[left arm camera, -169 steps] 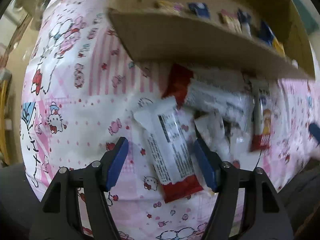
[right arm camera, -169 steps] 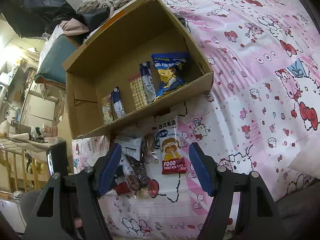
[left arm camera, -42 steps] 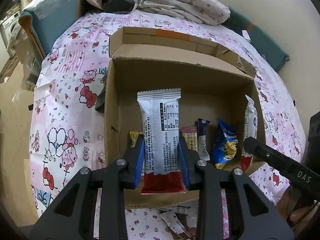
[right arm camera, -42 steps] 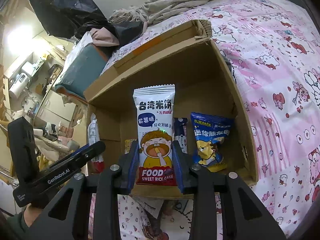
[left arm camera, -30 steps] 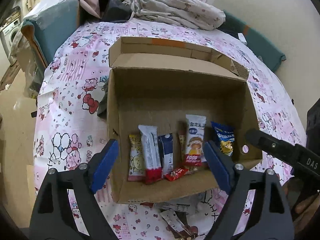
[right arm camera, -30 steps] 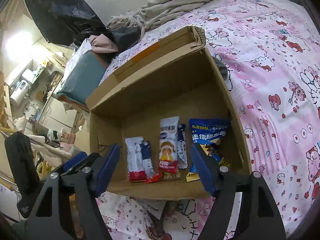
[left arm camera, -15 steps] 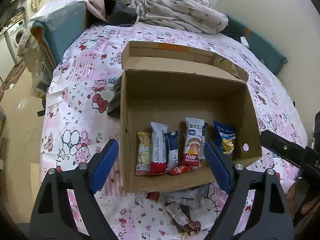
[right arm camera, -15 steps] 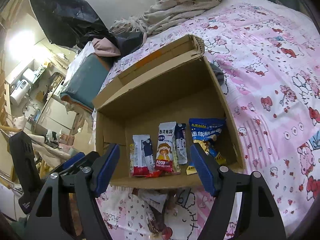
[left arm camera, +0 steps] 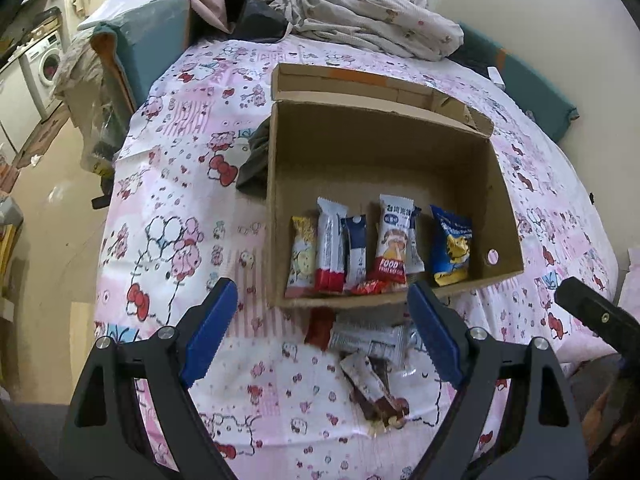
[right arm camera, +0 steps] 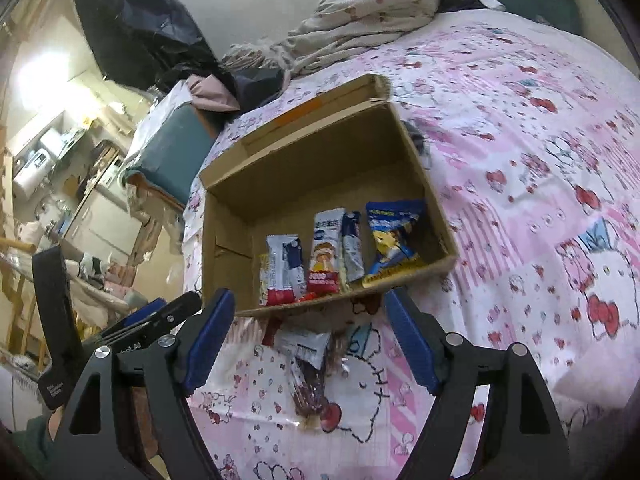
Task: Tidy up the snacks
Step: 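Withdraw both tools from the box toward the remaining pile, then grasp a white-brown packet with the right tool while the left tool reaches the chocolate bar, then carry the chocolate bar into the box with the left tool while the right tool carries the white-brown packet in, then open both tools to drop the snacks into the box, then reach the left tool to the red-white bar on the sheet and grasp it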
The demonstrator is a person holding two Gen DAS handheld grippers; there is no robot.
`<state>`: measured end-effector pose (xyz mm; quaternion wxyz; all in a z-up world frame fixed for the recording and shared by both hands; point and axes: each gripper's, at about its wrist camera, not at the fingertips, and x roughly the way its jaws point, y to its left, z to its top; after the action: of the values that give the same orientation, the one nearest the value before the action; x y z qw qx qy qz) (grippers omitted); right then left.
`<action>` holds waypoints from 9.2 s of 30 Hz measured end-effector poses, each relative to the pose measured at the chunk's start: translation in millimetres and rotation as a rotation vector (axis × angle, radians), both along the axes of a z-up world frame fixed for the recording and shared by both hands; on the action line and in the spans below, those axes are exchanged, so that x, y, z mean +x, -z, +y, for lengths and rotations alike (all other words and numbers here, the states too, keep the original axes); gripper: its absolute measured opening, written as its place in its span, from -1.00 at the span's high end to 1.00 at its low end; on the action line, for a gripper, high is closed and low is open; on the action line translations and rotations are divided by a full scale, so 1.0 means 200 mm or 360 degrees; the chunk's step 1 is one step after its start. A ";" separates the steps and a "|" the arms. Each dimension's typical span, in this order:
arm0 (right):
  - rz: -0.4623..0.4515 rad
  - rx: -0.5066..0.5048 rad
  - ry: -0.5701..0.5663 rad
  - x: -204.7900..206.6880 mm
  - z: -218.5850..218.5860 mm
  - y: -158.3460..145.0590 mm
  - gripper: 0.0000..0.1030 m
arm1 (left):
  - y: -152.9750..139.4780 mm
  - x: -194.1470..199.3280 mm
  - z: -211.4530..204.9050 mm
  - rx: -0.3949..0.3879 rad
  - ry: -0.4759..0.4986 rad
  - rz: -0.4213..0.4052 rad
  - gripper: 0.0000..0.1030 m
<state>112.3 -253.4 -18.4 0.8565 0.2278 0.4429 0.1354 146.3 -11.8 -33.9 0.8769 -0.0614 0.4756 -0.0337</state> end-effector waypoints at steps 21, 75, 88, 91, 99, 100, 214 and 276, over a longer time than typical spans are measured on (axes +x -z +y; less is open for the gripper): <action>0.0400 0.0102 -0.0102 -0.02 0.04 0.26 -0.57 | 0.05 -0.15 0.19 -0.0041 -0.0216 0.0114 -0.64; 0.0316 0.0229 -0.0068 -0.02 -0.03 0.19 0.64 | 0.74 -0.06 -0.49 0.0244 0.0020 0.0829 -0.14; 0.0342 0.0280 -0.0043 -0.03 -0.06 0.19 0.64 | 0.53 -0.20 -0.29 0.0131 0.0325 0.0863 0.56; 0.0343 0.0280 -0.0050 -0.03 -0.05 0.19 0.64 | 0.53 -0.22 -0.23 0.0113 0.0317 0.0907 0.56; 0.0365 0.0261 -0.0040 -0.03 -0.04 0.20 0.64 | 0.56 -0.23 -0.15 0.0259 0.0258 0.0877 -0.42; 0.0365 0.0260 -0.0039 -0.03 -0.04 0.20 0.64 | 0.56 -0.22 -0.16 0.0308 0.0230 0.0840 -0.51; 0.0180 0.0196 -0.0064 0.60 -0.03 0.26 0.63 | 0.17 0.56 -0.14 0.0109 0.0062 0.0230 0.75; 0.0446 0.0266 0.0226 0.10 -0.16 0.32 -0.68 | 0.24 -0.03 0.05 -0.0080 -0.0204 0.0383 -0.57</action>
<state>132.8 -285.3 -81.5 0.7719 0.3457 0.5279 0.0778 140.0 -1.6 -81.8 0.8120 -0.1172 0.5715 0.0180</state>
